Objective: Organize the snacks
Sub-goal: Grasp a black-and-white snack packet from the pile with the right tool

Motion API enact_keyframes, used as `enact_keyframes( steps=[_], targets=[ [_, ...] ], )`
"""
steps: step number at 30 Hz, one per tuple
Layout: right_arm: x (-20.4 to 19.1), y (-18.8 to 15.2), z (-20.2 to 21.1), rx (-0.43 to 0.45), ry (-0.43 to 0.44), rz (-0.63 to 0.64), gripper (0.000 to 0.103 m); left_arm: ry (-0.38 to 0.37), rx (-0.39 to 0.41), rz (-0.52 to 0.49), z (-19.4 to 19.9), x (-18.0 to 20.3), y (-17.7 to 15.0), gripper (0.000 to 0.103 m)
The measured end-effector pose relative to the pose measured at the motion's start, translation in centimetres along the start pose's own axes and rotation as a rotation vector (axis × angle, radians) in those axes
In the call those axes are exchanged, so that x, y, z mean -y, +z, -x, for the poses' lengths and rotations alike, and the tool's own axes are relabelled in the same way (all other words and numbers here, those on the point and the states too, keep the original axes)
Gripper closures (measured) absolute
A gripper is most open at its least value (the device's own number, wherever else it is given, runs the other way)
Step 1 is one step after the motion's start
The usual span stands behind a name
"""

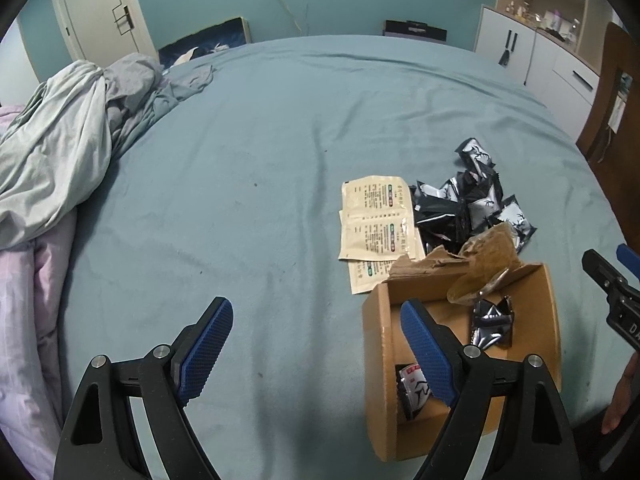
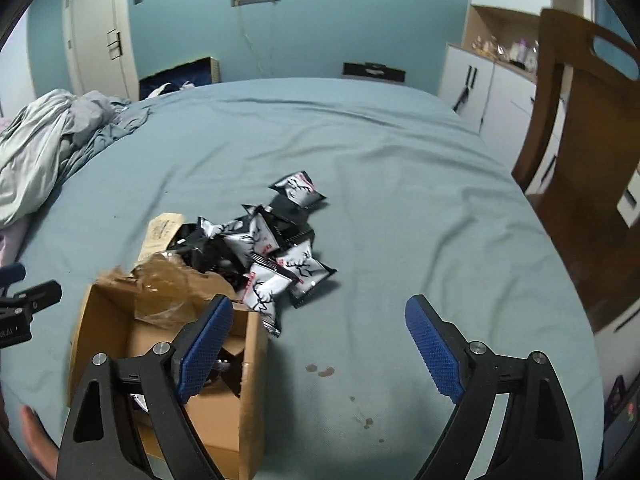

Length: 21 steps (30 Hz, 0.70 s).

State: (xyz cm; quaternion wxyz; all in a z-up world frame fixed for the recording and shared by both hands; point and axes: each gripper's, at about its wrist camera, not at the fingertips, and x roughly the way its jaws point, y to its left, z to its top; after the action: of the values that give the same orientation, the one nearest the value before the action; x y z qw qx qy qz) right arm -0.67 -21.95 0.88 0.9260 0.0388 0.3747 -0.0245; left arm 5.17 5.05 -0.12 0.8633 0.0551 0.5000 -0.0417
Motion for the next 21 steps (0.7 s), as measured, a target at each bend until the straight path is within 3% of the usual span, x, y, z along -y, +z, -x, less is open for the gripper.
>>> enact_keyframes(
  steps=[5, 12, 17, 21],
  targets=[
    [0.9, 0.9, -0.6, 0.000, -0.105, -0.035, 0.015, 0.013, -0.004, 0.000, -0.3, 0.0, 0.2, 0.015],
    [3.0, 1.7, -2.5, -0.098, 0.024, -0.184, 0.015, 0.019, 0.002, -0.003, -0.6, 0.1, 0.4, 0.014],
    [4.9, 2.1, -3.6, -0.163, 0.081, -0.294, 0.015, -0.019, -0.018, 0.001, -0.9, 0.2, 0.7, 0.013],
    [5.9, 3.3, -5.9, -0.214, 0.111, -0.304, 0.015, -0.045, -0.013, -0.011, -0.9, 0.7, 1.1, 0.012]
  ],
)
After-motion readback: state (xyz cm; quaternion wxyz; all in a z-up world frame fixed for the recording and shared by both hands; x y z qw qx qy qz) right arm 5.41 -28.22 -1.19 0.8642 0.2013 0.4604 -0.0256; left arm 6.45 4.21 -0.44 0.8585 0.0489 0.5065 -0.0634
